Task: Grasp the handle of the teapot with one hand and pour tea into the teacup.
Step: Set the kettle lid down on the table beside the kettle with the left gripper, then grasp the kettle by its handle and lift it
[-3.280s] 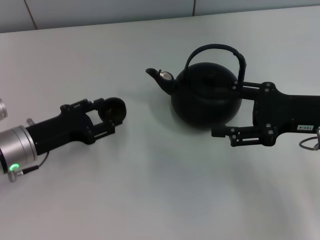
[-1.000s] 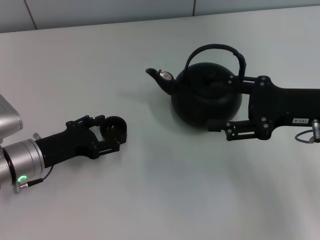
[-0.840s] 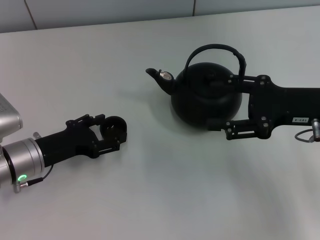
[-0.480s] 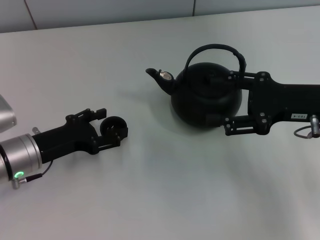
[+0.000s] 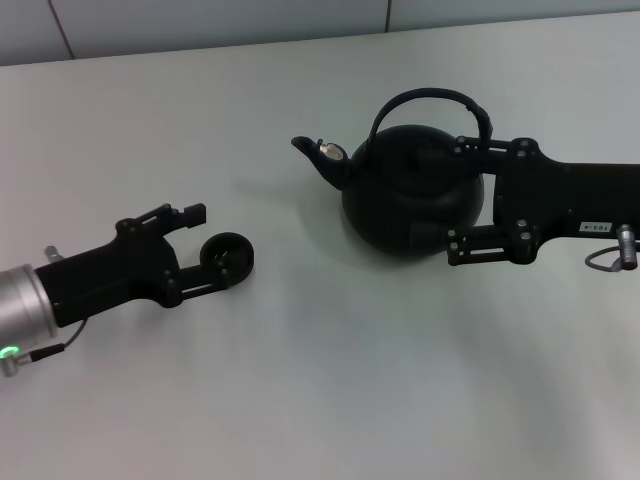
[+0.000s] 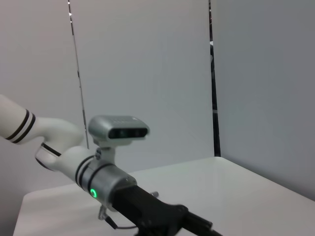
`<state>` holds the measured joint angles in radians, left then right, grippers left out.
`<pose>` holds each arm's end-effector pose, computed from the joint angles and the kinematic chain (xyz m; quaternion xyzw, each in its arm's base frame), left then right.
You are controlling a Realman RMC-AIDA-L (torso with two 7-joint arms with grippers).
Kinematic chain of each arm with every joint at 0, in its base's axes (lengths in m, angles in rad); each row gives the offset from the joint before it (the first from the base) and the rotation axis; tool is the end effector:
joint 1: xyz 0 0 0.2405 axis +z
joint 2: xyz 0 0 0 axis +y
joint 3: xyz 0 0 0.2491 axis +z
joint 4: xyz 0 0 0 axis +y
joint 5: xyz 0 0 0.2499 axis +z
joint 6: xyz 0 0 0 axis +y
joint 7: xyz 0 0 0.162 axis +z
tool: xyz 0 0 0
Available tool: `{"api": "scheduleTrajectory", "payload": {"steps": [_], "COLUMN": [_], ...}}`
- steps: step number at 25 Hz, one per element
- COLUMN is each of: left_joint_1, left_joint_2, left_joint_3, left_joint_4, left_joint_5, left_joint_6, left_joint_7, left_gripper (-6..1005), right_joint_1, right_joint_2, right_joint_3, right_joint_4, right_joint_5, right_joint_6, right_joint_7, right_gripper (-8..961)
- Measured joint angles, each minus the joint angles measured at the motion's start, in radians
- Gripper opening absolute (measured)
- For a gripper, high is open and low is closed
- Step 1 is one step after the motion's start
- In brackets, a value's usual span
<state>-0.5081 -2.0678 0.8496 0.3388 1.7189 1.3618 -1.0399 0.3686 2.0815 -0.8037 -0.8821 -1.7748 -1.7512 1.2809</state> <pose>-0.2967 0.3457 -0.0711 -0.9251 -0.2030 -0.2665 0.1790 0.2555 0.3306 0.0307 -0.9402 0.0925 0.3001 0.1319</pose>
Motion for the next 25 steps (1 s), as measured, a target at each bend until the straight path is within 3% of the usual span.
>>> {"api": "scheduleTrajectory", "payload": {"steps": [5,8,15,17,20,25], "left_joint_1": [0.04,0.084,0.146,0.153,0.172,0.173], "left_joint_2": [0.002,0.006,0.034,0.041,0.069,0.071], "left_joint_3": [-0.019,-0.03,-0.035,-0.034,-0.039,-0.037], "left_joint_4": [0.082,0.188,0.344,0.357,0.378,0.395], "left_joint_5": [-0.006,-0.011,-0.006,-0.005,-0.004,0.003], "left_joint_6": [0.106,0.218,0.318,0.318,0.341,0.385], "left_joint_7": [0.007,0.007,-0.056,-0.071,-0.12,-0.152], "left_gripper": [860,860,859,858,858,856], "right_joint_1": [0.0,0.0,-0.003,-0.01,-0.019,-0.024], "right_joint_2": [0.0,0.0,0.0,0.0,-0.001,-0.001], "right_joint_3": [0.005,0.005,0.007,0.01,0.026,0.082], "right_joint_4": [0.0,0.0,0.0,-0.001,-0.008,-0.002], "right_joint_5": [0.0,0.0,0.014,0.037,0.051,0.053], "right_joint_6": [0.007,0.013,0.014,0.017,0.024,0.027], "right_joint_7": [0.0,0.0,0.0,0.0,0.0,0.012], "right_gripper": [817,817,817,817,817,817]}}
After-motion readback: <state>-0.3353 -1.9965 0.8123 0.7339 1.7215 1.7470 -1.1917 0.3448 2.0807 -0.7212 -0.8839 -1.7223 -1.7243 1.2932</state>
